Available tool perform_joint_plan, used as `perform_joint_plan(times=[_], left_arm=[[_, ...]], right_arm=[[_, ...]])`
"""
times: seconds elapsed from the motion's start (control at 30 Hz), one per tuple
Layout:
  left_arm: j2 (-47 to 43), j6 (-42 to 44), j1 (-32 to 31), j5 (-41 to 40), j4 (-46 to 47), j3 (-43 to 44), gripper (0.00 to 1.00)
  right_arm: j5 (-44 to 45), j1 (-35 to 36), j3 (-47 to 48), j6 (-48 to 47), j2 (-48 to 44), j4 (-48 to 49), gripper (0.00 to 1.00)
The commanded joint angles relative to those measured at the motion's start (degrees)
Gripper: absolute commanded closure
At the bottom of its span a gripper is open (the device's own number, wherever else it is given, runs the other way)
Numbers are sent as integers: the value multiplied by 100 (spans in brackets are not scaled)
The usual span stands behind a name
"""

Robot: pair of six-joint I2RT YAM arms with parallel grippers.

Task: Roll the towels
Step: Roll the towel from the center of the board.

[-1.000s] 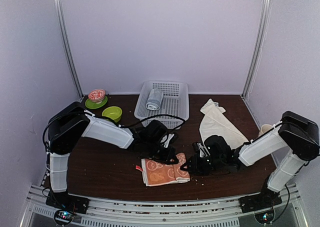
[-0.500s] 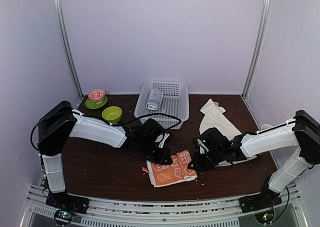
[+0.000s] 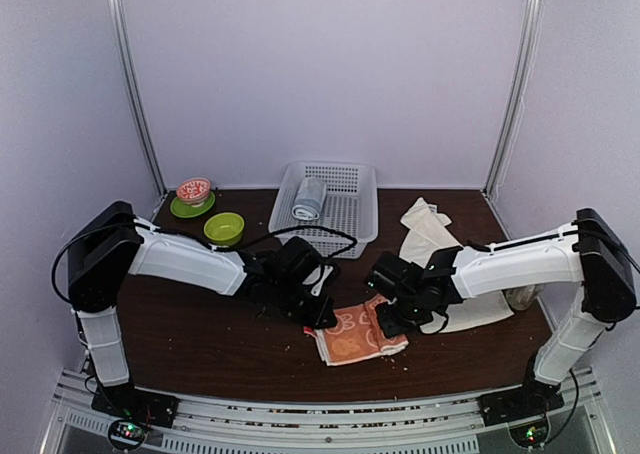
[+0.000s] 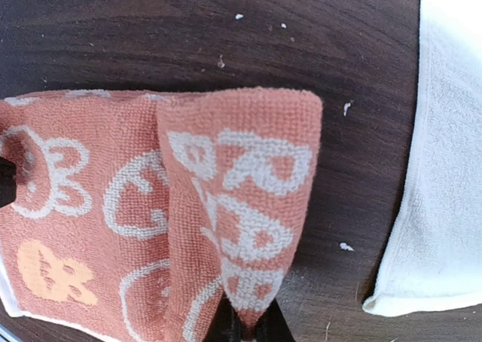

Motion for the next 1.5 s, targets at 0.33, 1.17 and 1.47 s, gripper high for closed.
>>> perform_joint_plan(times=[0.33,1.17,1.47], left_arm=[[410,-9,6,234,622,-141,100],[306,-103,6,256,781,-428,100],[-94,15,6,65,461,-490,100]], right_arm=[[734,505,1139,-61,690,-974,100],[-499,672,795,79,573,393,73],[-952,658,352,69,343,1145,50]])
